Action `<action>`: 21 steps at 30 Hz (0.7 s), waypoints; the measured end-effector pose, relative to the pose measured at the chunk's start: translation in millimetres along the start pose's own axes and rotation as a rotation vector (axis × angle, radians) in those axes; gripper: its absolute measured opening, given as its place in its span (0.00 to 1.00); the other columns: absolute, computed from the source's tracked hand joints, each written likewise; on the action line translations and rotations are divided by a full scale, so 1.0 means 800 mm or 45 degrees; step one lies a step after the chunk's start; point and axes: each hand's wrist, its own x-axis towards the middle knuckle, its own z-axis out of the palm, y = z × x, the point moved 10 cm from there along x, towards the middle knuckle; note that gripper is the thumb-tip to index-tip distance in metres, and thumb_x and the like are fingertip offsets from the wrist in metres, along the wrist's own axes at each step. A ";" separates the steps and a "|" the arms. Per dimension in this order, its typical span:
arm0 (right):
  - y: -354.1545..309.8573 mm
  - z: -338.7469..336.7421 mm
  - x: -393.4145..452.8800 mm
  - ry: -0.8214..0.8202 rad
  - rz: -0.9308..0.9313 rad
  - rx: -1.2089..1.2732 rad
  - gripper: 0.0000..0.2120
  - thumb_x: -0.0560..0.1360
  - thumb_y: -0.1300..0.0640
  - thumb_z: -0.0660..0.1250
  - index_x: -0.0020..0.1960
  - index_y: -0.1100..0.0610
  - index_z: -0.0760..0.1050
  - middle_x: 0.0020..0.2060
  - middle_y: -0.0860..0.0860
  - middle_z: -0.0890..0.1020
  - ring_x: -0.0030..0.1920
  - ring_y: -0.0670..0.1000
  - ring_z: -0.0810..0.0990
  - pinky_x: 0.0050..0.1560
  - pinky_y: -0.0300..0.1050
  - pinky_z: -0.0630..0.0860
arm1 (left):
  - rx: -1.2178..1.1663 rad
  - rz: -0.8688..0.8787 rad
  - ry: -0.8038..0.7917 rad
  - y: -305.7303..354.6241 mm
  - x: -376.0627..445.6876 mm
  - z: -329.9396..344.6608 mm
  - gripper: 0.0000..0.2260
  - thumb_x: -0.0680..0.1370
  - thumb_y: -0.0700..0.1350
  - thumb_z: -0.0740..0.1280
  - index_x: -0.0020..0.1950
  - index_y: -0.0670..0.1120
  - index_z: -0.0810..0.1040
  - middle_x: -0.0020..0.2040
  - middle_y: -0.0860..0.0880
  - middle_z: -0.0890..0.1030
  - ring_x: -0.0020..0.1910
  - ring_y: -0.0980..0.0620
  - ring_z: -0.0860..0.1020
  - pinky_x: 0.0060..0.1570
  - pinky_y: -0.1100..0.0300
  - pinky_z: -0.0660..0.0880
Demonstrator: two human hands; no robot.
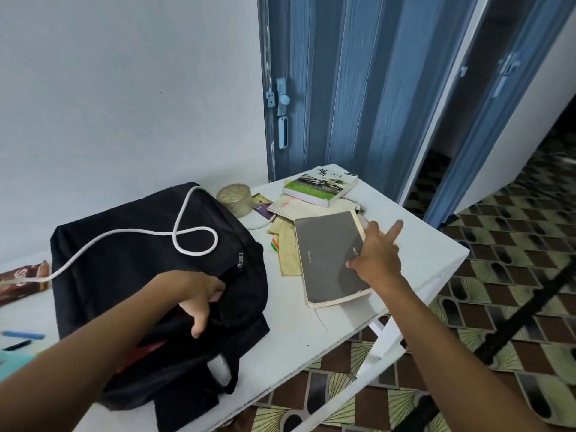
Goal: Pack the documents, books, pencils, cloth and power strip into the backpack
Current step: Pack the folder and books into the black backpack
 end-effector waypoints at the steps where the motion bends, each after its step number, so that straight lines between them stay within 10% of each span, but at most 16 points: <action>1: -0.012 -0.006 -0.005 0.041 -0.042 -0.102 0.42 0.65 0.62 0.78 0.72 0.52 0.58 0.75 0.60 0.41 0.62 0.64 0.71 0.46 0.49 0.74 | -0.009 0.002 0.000 -0.001 0.001 0.000 0.23 0.61 0.46 0.78 0.45 0.49 0.67 0.39 0.55 0.72 0.39 0.52 0.73 0.30 0.62 0.67; 8: -0.089 -0.029 -0.040 0.178 -0.406 -0.168 0.47 0.65 0.74 0.71 0.75 0.51 0.53 0.75 0.63 0.39 0.58 0.61 0.73 0.41 0.44 0.71 | -0.024 0.008 0.001 -0.006 0.006 0.003 0.23 0.60 0.47 0.78 0.46 0.49 0.67 0.40 0.54 0.74 0.37 0.53 0.73 0.31 0.62 0.68; 11: -0.068 -0.026 -0.027 -0.011 -0.153 0.389 0.52 0.63 0.71 0.76 0.76 0.51 0.51 0.72 0.58 0.58 0.58 0.57 0.74 0.47 0.44 0.73 | -0.053 0.010 0.008 -0.008 0.007 0.001 0.23 0.60 0.46 0.78 0.46 0.49 0.67 0.41 0.54 0.74 0.36 0.54 0.72 0.30 0.62 0.68; 14: -0.037 0.007 -0.025 -0.338 0.224 1.115 0.24 0.65 0.75 0.73 0.59 0.65 0.73 0.52 0.58 0.79 0.43 0.53 0.79 0.44 0.44 0.78 | -0.076 0.014 0.020 -0.010 0.009 0.001 0.23 0.60 0.47 0.78 0.45 0.49 0.67 0.43 0.53 0.75 0.35 0.54 0.72 0.28 0.63 0.67; 21: -0.033 0.036 -0.026 -0.468 0.248 1.285 0.22 0.71 0.75 0.63 0.60 0.57 0.70 0.50 0.56 0.81 0.46 0.57 0.80 0.50 0.56 0.80 | -0.173 0.092 0.094 -0.013 0.009 -0.006 0.20 0.62 0.46 0.76 0.48 0.53 0.71 0.43 0.55 0.73 0.42 0.52 0.74 0.36 0.61 0.71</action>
